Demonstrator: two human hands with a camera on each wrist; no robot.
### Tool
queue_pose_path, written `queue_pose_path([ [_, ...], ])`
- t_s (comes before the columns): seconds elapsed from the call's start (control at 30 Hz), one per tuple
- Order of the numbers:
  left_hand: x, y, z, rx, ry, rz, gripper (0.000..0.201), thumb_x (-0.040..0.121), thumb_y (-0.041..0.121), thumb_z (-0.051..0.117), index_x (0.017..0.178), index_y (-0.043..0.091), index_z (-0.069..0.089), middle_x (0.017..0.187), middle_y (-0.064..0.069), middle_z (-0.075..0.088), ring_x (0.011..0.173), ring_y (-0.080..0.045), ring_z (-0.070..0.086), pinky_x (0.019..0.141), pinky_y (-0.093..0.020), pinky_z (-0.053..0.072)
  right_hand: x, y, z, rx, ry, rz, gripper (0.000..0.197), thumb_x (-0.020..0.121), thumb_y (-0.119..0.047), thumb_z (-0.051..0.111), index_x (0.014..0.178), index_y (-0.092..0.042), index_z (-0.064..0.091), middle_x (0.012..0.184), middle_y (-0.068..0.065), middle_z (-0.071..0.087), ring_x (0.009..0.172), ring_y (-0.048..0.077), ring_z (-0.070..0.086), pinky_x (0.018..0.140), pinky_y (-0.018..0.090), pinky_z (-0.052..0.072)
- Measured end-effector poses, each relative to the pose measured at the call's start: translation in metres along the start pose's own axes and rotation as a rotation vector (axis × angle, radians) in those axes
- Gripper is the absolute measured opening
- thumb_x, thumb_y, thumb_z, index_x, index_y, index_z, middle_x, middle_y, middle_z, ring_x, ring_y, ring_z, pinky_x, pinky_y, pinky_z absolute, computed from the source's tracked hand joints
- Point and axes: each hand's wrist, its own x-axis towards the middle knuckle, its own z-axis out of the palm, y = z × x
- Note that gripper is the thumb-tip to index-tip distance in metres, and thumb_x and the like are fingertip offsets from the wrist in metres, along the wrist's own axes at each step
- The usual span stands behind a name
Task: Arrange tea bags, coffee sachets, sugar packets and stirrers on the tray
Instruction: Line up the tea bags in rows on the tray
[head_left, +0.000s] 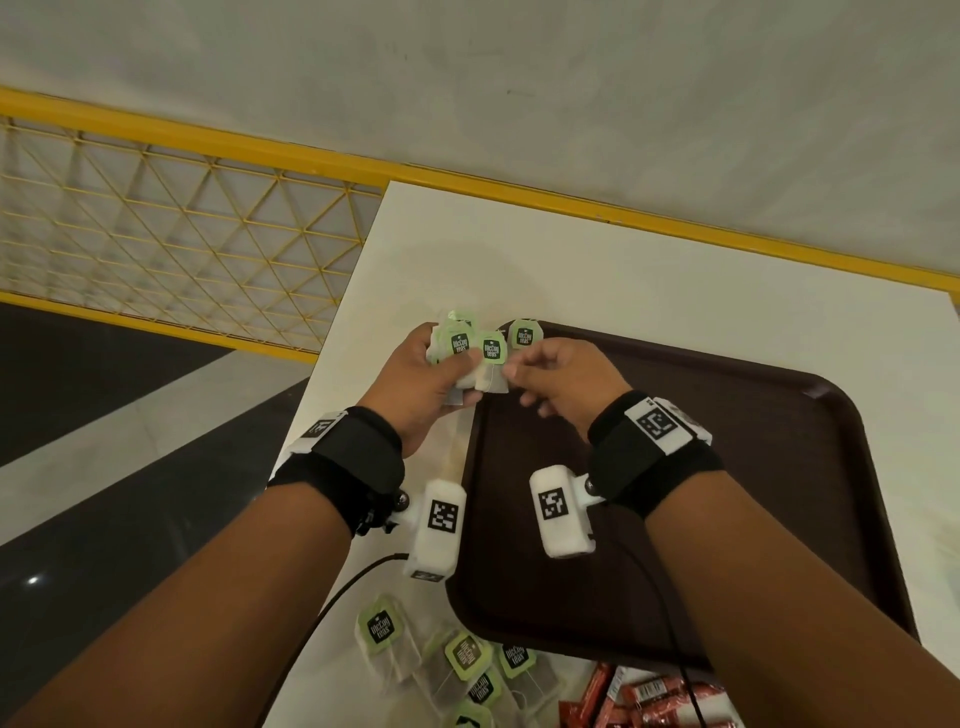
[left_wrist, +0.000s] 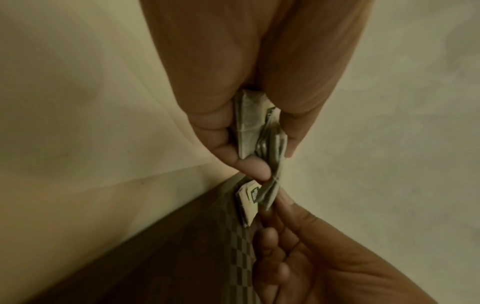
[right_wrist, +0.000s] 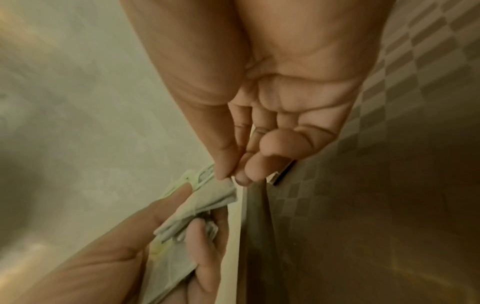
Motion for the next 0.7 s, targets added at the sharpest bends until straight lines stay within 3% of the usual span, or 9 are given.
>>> queue_pose_path([
  [0.1,0.001,-0.001,0.001,0.000,0.005,-0.011,0.035,0.095,0.016,0.063,0.126,0.008,0.050,0.119,-0.011,0.066,0.093,-0.018,0.068,0.070,-0.027,0.056,0.002,0.004,0.001,0.067,0.079,0.009,0.004,0.089,-0.014,0.069,0.092,-0.012,0.067,0.084,0.005,0.070,0.062,0.011,0.057,0.052,0.021,0.046],
  [0.27,0.000,0.000,-0.004,-0.039,0.079,0.014,0.030,0.096,0.016,0.061,0.122,0.009,0.050,0.104,-0.005,0.070,0.090,-0.016,0.070,0.067,-0.025,0.056,0.012,0.015,-0.004,0.075,0.193,0.077,0.003,0.090,-0.015,0.068,0.089,-0.016,0.065,0.081,0.004,0.069,0.058,0.010,0.058,0.049,0.021,0.044],
  [0.5,-0.001,-0.001,-0.008,-0.030,0.079,-0.035,0.033,0.095,0.018,0.063,0.124,0.010,0.050,0.120,-0.014,0.065,0.102,-0.025,0.068,0.067,-0.025,0.057,0.018,0.016,-0.006,-0.056,0.244,0.123,0.005,0.090,-0.020,0.067,0.093,-0.017,0.066,0.084,0.003,0.070,0.053,0.008,0.060,0.046,0.021,0.046],
  [0.6,-0.001,0.001,-0.008,-0.075,0.058,-0.072,0.034,0.094,0.021,0.064,0.124,0.011,0.051,0.117,-0.014,0.066,0.091,-0.019,0.071,0.071,-0.027,0.058,0.019,0.015,-0.005,-0.070,0.275,0.116,0.010,0.089,-0.023,0.069,0.093,-0.015,0.064,0.079,0.004,0.069,0.052,0.011,0.061,0.047,0.023,0.048],
  [0.7,-0.001,0.004,-0.008,-0.153,0.026,-0.147,0.035,0.096,0.019,0.059,0.127,0.007,0.048,0.119,-0.017,0.066,0.097,-0.024,0.072,0.072,-0.028,0.059,0.016,0.014,-0.004,-0.074,0.326,0.090,0.018,0.089,-0.031,0.067,0.095,-0.015,0.063,0.078,0.007,0.068,0.055,0.014,0.060,0.050,0.027,0.050],
])
